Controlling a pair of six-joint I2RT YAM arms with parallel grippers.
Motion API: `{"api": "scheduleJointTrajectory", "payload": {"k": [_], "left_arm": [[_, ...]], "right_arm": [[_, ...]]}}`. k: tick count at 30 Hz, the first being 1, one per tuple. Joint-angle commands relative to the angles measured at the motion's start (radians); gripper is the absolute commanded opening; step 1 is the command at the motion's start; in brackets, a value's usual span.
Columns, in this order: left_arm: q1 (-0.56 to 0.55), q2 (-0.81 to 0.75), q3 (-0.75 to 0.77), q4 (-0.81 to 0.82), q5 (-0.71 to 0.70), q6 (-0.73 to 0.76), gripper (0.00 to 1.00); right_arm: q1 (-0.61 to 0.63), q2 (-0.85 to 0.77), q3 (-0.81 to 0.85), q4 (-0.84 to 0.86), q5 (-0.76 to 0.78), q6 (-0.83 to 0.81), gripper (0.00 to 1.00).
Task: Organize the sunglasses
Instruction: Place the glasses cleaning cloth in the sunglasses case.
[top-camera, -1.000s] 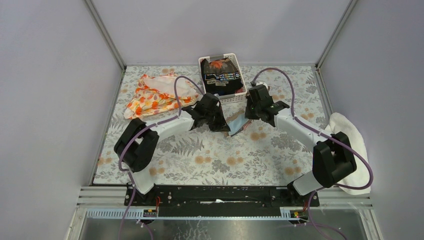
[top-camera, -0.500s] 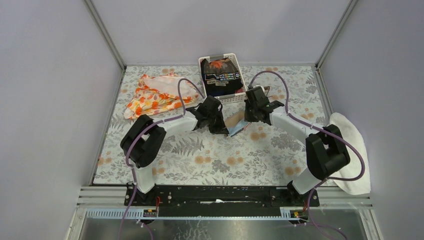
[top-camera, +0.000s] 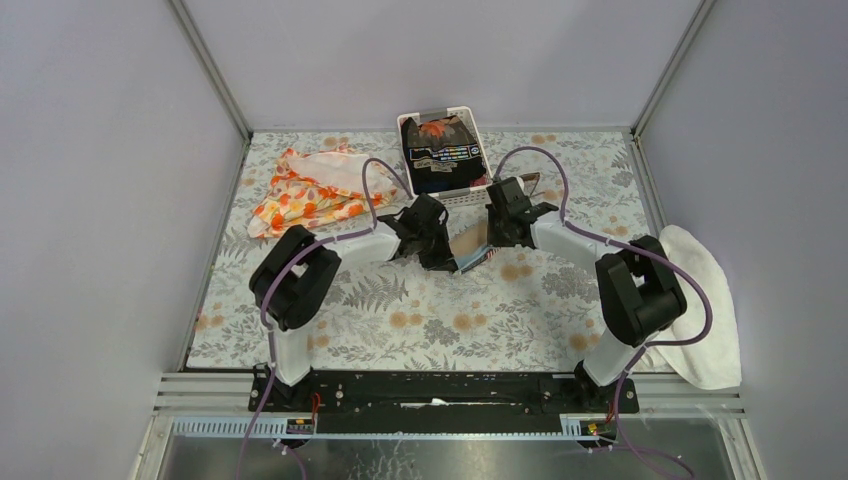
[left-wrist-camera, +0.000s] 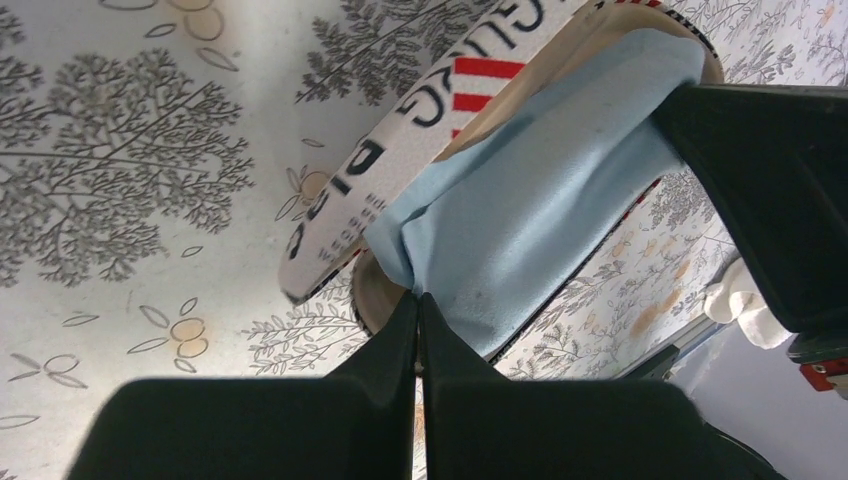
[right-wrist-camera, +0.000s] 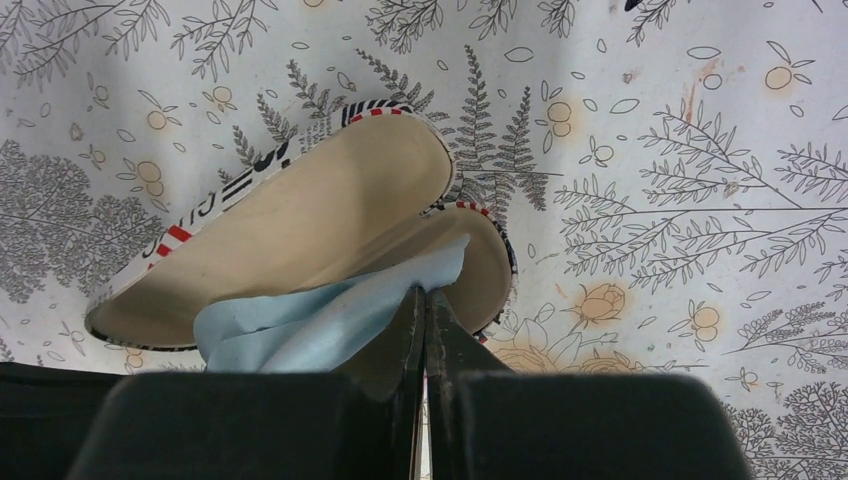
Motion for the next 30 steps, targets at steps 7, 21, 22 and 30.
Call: {"api": "scheduleJointTrajectory", "payload": {"k": [7,21,22,30], "left_arm": [[-0.033,0.037,0.058,-0.042,-0.026,0.116,0.00],[-0.033,0.061,0.068,-0.090,-0.058,0.234,0.00],[-0.033,0.064,0.068,-0.090,-0.060,0.236,0.00],[-0.033,0.087,0.085,-0.103,-0.079,0.246,0.00]], "right_arm": [[-0.009,0.005,-0.080,0.046,0.034,-0.028,0.00],[-0.008,-0.110,-0.240,0.161,0.008,-0.026,0.00],[-0.008,-0.117,-0.245,0.169,0.011,-0.025,0.00],[-0.009,-0.132,-0.272,0.222,0.000,-0.021,0.00]]}}
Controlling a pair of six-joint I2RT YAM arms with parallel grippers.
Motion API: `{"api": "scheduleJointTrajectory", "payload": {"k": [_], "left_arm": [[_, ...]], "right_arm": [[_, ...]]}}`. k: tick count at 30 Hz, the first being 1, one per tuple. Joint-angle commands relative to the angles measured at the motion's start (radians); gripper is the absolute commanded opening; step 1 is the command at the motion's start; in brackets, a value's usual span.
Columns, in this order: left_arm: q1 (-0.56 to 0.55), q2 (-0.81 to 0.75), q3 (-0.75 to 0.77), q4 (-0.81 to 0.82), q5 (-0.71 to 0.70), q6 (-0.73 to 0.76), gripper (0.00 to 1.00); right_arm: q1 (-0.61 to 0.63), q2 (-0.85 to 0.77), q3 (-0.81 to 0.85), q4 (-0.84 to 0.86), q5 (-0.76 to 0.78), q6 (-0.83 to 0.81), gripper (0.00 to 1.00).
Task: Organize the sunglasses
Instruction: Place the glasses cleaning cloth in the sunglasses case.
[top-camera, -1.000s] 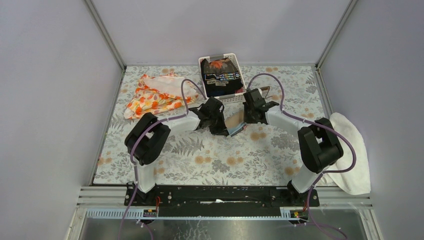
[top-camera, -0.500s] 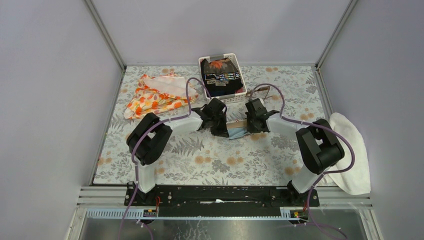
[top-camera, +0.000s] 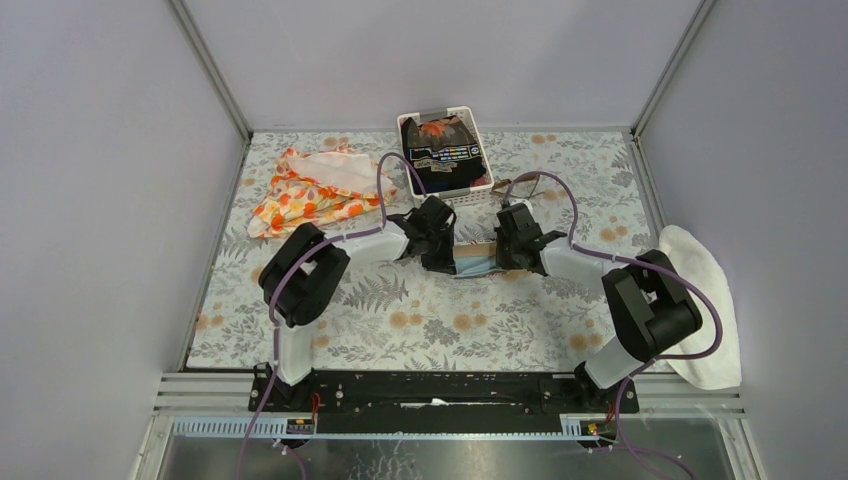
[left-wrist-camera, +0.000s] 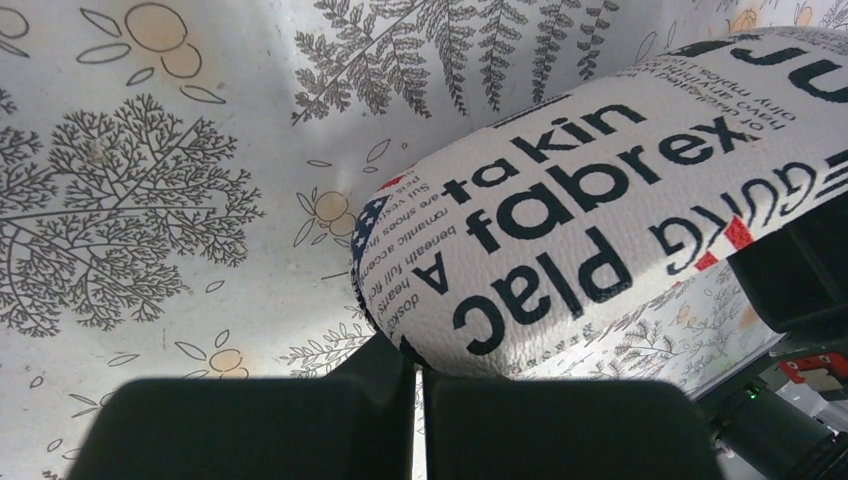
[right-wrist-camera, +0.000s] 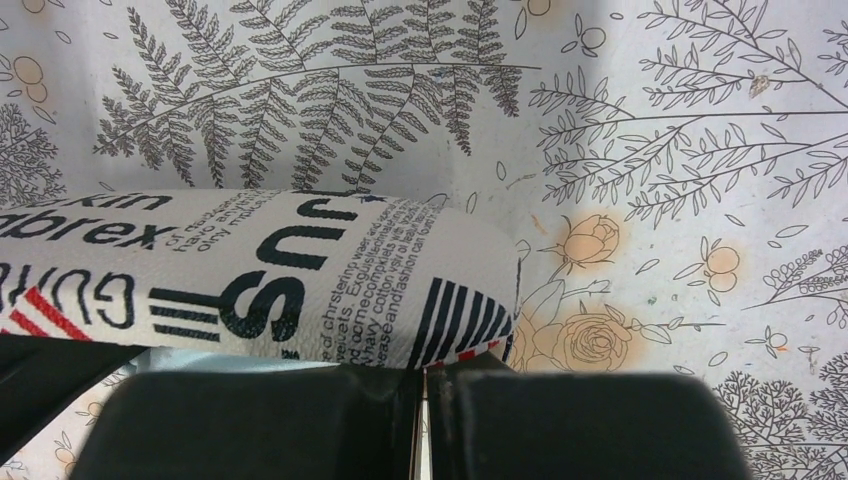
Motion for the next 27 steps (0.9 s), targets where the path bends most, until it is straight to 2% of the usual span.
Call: {"api": "scheduleJointTrajectory", "payload": {"k": [1,7,20,27], "left_arm": [[-0.005,0.035,0.029,-0.042,-0.037,0.038,0.00],[-0.005,0.048,0.044,-0.046,-0.031,0.050,0.00],[-0.006,0.056,0.054,-0.059,-0.085,0.040,0.00],[-0.005,0.072,0.068,-0.059,-0.080,0.050,0.00]], "right_arm": [[-0.008,-0.036,-0.012,0.049,0.003,-0.004,0.00],[-0.009,-0.049,-0.017,0.041,-0.032,-0.004,0.00],[-0.008,-0.069,-0.060,0.031,0.001,0.012,0.03],[-0.008,-0.113,-0.056,0.001,0.016,0.025,0.29]]}}
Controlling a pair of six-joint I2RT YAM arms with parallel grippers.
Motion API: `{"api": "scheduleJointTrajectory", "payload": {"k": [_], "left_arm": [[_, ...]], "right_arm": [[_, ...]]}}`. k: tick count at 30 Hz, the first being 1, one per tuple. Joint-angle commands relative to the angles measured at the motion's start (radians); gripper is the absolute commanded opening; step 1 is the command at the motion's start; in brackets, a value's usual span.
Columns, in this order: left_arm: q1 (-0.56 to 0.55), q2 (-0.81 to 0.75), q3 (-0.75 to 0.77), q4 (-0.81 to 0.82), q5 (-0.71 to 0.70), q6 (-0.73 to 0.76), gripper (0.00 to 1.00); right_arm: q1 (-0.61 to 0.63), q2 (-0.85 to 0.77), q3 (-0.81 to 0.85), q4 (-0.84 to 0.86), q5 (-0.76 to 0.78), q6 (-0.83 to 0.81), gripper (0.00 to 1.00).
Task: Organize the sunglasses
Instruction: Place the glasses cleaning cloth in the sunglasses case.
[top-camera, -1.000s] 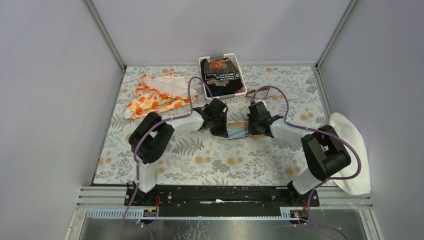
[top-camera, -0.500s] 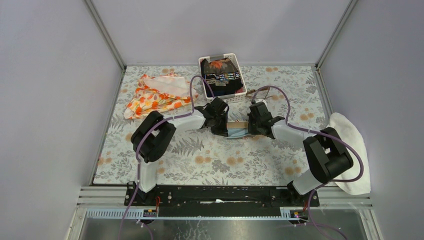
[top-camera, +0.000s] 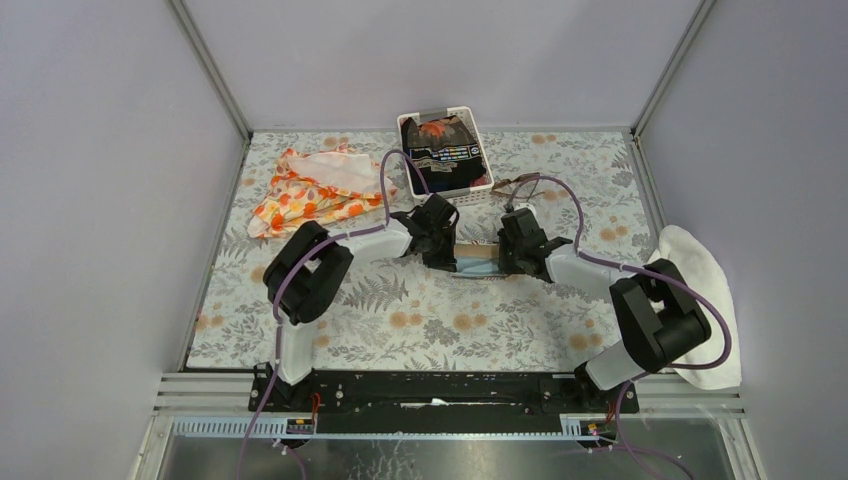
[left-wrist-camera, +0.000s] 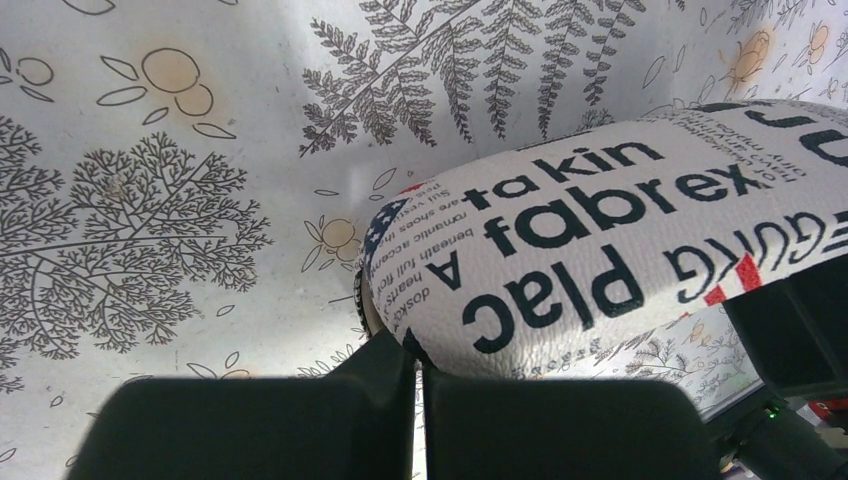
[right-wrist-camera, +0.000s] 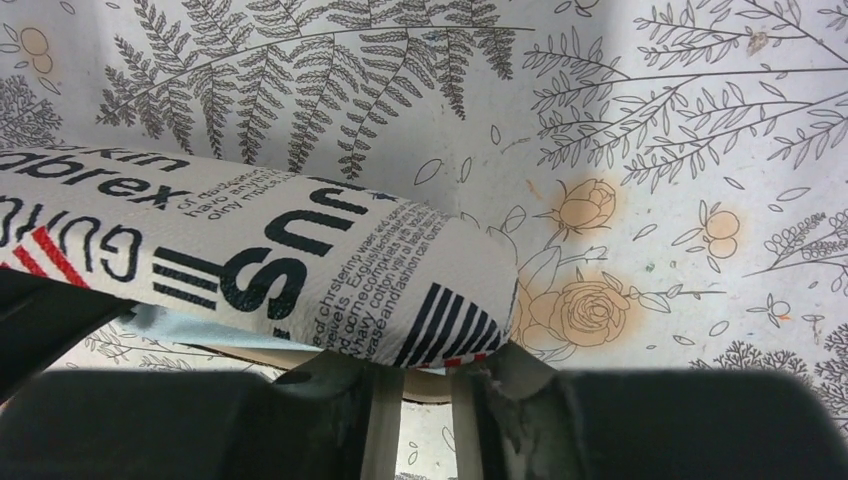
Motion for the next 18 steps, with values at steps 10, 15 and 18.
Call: {"api": "scheduleJointTrajectory", "payload": {"k": [10,15,18], "left_arm": [[-0.006,0.026,0.022,-0.033,-0.063,0.038,0.00],[-0.007,0.021,0.026,-0.042,-0.078,0.030,0.05],[-0.009,0.017,0.027,-0.043,-0.087,0.028,0.10]], "right_arm": [[-0.007,-0.176,-0.012,0.054,-0.110,0.111,0.41],[0.009,-0.114,-0.022,0.135,-0.174,0.180,0.28],[0.012,-0.082,-0.041,0.147,-0.111,0.239,0.24]]}}
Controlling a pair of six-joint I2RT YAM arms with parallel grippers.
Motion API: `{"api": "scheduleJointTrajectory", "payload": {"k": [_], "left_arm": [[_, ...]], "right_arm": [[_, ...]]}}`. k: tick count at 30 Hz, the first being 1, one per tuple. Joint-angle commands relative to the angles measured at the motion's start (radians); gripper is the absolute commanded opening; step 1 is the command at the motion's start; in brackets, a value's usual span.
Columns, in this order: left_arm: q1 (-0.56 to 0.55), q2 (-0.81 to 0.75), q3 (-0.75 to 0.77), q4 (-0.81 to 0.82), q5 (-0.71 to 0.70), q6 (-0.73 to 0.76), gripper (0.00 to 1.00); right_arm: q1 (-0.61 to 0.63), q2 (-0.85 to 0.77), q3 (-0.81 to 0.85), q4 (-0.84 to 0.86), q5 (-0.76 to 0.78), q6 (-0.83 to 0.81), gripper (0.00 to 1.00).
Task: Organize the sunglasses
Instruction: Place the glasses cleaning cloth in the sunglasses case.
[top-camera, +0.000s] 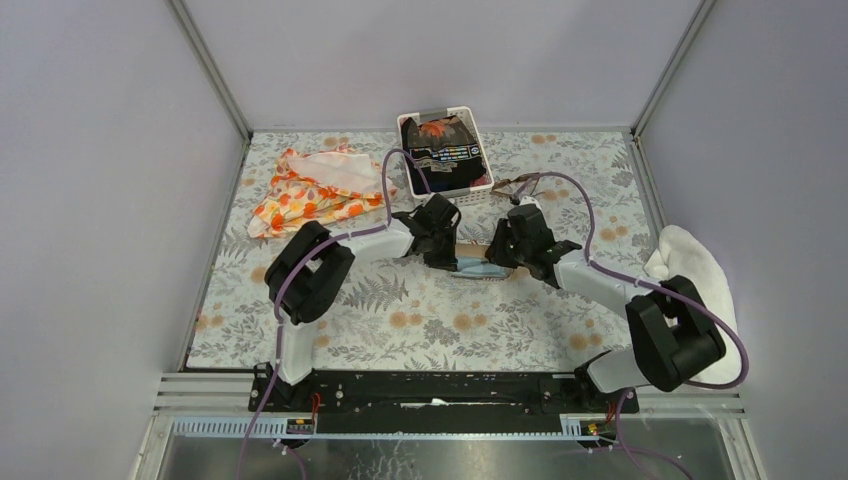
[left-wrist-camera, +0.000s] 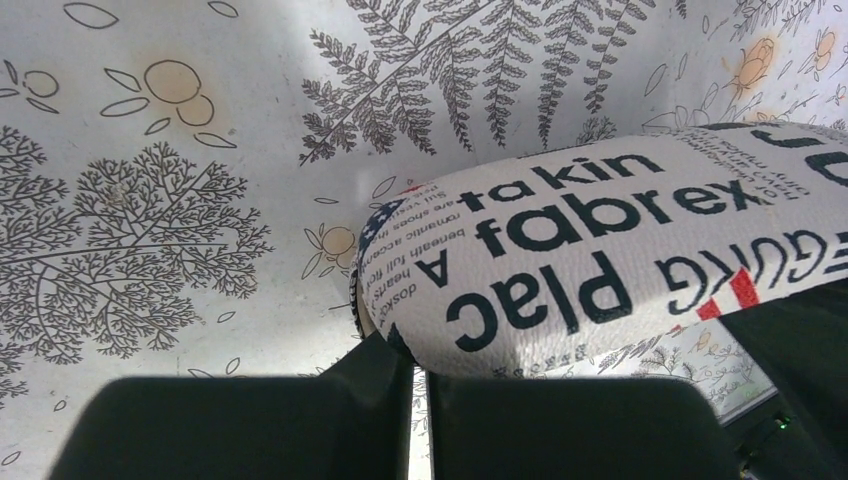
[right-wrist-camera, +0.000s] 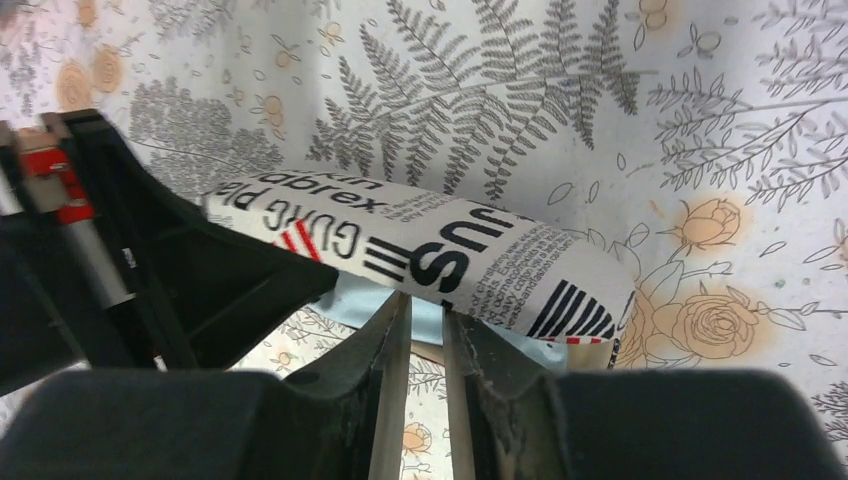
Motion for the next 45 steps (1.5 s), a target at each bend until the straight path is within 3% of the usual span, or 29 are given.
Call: {"api": "scheduleJointTrajectory", "payload": {"k": [1,13,18,30,34,45], "left_arm": [[-0.008,0.006,0.015,-0.041,-0.068,0.019,0.11],[-0.019,-0.086,0.028,-0.094,-0.128,0.009,0.37],[-0.025,-0.149,0.002,-0.110,-0.143,-0.002,0.40],[-0.064,-0.188,-0.093,0.045,-0.035,-0.069,0.24],[-0.067,-0.150,-0.120,0.112,-0.076,-0.081,0.14],[-0.067,-0.049,-0.144,0.180,-0.143,-0.088,0.11]], "right_arm": [[0.007,0.054,-0.031,0.071,0.035,0.106,0.24],[0.007,0.152,-0.080,0.129,0.082,0.153,0.20],[0.006,0.135,-0.082,0.126,0.087,0.143,0.20],[0.007,0.121,-0.084,0.115,0.092,0.138,0.21],[0.007,0.117,-0.080,0.112,0.088,0.142,0.20],[0.006,0.069,-0.080,0.081,0.089,0.128,0.21]]}}
